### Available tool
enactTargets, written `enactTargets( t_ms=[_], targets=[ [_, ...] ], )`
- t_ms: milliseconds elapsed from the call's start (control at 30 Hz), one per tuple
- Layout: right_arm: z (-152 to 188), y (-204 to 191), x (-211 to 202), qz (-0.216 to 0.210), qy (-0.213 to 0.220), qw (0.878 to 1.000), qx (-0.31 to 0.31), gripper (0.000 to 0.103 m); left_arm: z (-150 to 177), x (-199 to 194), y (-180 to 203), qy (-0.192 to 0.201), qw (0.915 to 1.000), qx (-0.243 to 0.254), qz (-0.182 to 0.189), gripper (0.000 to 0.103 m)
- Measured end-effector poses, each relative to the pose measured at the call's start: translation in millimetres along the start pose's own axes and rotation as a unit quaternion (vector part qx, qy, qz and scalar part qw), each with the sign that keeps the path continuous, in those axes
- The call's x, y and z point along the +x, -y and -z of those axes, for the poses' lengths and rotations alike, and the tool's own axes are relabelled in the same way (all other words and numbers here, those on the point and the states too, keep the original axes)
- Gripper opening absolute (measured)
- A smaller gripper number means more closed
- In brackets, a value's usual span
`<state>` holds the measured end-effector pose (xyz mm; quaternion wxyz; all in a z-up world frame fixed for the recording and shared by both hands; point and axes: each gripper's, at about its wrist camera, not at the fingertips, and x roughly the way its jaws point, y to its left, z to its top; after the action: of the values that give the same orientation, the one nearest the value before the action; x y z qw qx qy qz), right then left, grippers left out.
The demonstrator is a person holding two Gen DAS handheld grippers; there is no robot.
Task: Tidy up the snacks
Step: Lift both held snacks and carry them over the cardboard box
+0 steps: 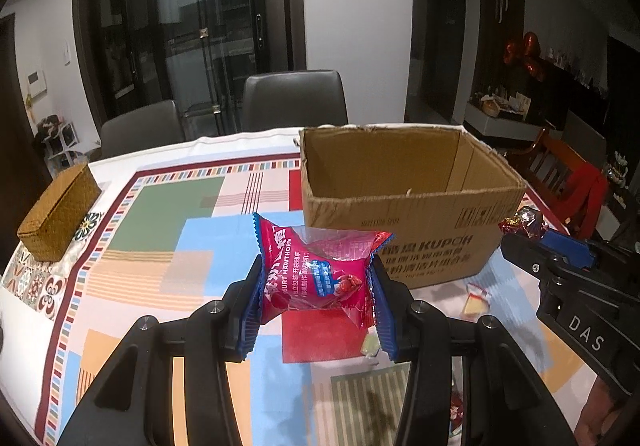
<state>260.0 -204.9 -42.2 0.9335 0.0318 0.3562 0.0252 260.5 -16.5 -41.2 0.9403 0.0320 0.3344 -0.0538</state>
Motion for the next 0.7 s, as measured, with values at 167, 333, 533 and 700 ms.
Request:
enactTargets(
  t_ms=[167, 333, 533, 700],
  targets=[
    [-8, 3, -4, 0.001, 0.012, 1.000, 0.000, 0.034, -9, -3, 1, 0.009, 1.0000, -0.001, 0.002, 0.047],
    [-17, 5, -9, 0.003, 0.023, 1.000, 0.000, 0.034, -21, -5, 4, 0.019, 0.9998, 0.001, 0.005, 0.047],
    [-28, 10, -12, 0.005, 0.035, 0.999, 0.002, 0.034, -36, -8, 11, 0.032, 0.9994, 0.003, 0.007, 0.047],
    [-38, 14, -13, 0.008, 0.044, 0.999, 0.001, 0.034, -47, -6, 15, 0.037, 0.9992, 0.003, 0.012, 0.047]
  ],
)
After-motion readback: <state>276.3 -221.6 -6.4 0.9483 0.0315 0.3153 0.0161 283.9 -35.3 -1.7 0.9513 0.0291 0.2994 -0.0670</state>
